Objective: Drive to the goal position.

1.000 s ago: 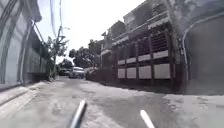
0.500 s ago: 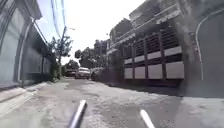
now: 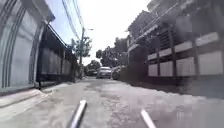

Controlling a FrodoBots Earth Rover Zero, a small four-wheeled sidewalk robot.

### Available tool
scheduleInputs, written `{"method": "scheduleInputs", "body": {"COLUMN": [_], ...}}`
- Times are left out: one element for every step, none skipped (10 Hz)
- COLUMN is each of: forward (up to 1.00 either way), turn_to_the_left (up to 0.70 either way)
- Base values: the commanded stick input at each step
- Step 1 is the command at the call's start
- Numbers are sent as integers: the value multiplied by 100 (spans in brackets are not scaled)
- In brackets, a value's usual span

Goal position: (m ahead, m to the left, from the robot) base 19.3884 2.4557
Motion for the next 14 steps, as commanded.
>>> {"method": "scheduleInputs", "body": {"forward": [95,95,95,95,95,95,95,95,95,95,95,95,95,95], "turn_to_the_left": [0,0,0,0,0,0,-1,-5,-36,-37,-37,-37,-36,-10]}}
